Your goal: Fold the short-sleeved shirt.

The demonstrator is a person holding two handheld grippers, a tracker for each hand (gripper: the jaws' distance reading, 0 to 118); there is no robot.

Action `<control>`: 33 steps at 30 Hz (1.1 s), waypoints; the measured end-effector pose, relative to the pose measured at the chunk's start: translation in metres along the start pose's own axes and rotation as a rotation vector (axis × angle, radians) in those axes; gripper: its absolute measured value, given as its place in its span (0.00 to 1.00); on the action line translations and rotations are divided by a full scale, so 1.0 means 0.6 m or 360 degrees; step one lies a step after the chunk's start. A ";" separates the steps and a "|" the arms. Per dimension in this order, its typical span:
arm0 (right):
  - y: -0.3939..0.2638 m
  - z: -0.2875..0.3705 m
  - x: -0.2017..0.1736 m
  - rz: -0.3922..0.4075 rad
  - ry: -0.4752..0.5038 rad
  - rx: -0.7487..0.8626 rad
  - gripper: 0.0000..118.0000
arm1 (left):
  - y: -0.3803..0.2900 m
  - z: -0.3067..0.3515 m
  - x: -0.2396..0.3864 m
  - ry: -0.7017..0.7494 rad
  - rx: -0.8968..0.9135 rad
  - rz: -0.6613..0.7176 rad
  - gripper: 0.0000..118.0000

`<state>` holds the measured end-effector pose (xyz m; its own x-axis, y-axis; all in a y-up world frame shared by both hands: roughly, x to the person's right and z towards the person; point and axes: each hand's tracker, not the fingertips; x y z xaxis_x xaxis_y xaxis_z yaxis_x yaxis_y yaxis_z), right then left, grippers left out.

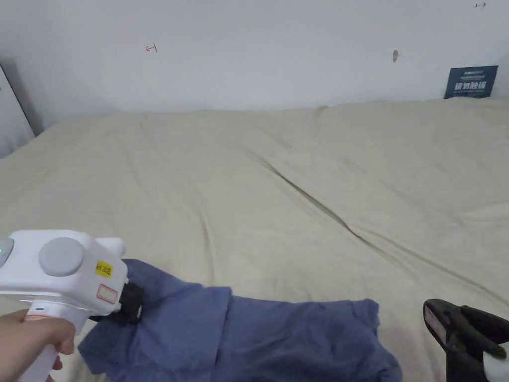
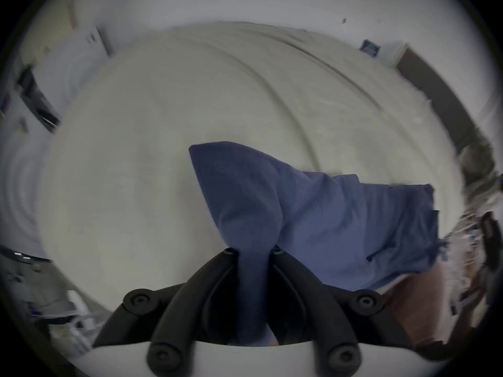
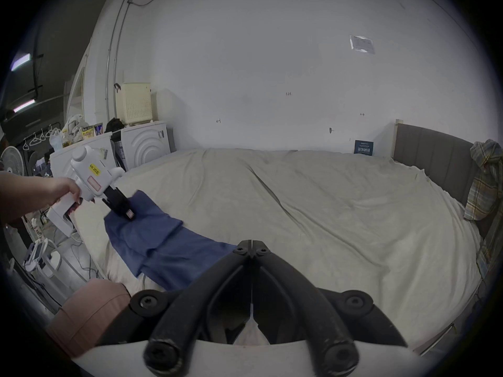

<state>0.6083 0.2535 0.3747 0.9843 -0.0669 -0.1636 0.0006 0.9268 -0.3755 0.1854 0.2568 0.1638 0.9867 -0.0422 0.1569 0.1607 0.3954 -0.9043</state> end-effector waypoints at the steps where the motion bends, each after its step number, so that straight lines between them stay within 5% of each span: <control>1: -0.001 0.001 0.004 -0.0006 0.0003 0.0003 0.00 | 0.001 0.008 0.003 0.0058 0.0009 -0.0032 0.09; 5: -0.008 0.007 0.022 -0.0031 0.0002 0.0012 0.00 | 0.008 0.041 0.076 -0.0001 0.0018 -0.0102 0.09; 12: -0.016 0.022 0.058 -0.0111 -0.0057 0.0020 0.00 | 0.055 0.017 0.295 -0.0602 -0.0133 -0.0272 0.09; 15: -0.017 0.031 0.071 -0.0141 -0.0088 0.0024 0.00 | 0.069 -0.008 0.370 -0.0889 -0.0223 -0.0152 0.11; 17: -0.018 0.036 0.079 -0.0159 -0.0098 0.0022 0.00 | 0.073 -0.025 0.405 -0.0996 -0.0297 -0.0153 0.32; 18: -0.018 0.037 0.082 -0.0166 -0.0107 0.0020 0.00 | 0.073 -0.032 0.416 -0.1043 -0.0340 -0.0170 0.65; 20: -0.019 0.041 0.088 -0.0175 -0.0121 0.0017 0.00 | 0.071 -0.039 0.427 -0.1105 -0.0400 -0.0148 0.98; 29: -0.026 0.035 0.105 -0.0213 -0.0138 0.0012 0.00 | 0.058 0.012 0.334 -0.0843 -0.0096 -0.0122 0.99; 30: -0.027 0.033 0.105 -0.0217 -0.0139 0.0009 0.00 | 0.051 0.013 0.329 -0.0880 -0.0053 -0.0152 0.92; 31: -0.027 0.032 0.106 -0.0221 -0.0141 0.0006 0.00 | 0.043 0.015 0.333 -0.0917 -0.0007 -0.0181 0.74; 33: -0.029 0.031 0.106 -0.0231 -0.0139 -0.0002 0.00 | 0.031 0.003 0.353 -0.0929 -0.0026 -0.0218 0.00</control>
<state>0.6742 0.2402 0.3877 0.9855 -0.1673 -0.0276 0.1435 0.9095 -0.3902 0.3971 0.2570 0.1808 0.7816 0.4209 0.4604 0.2905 0.4076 -0.8657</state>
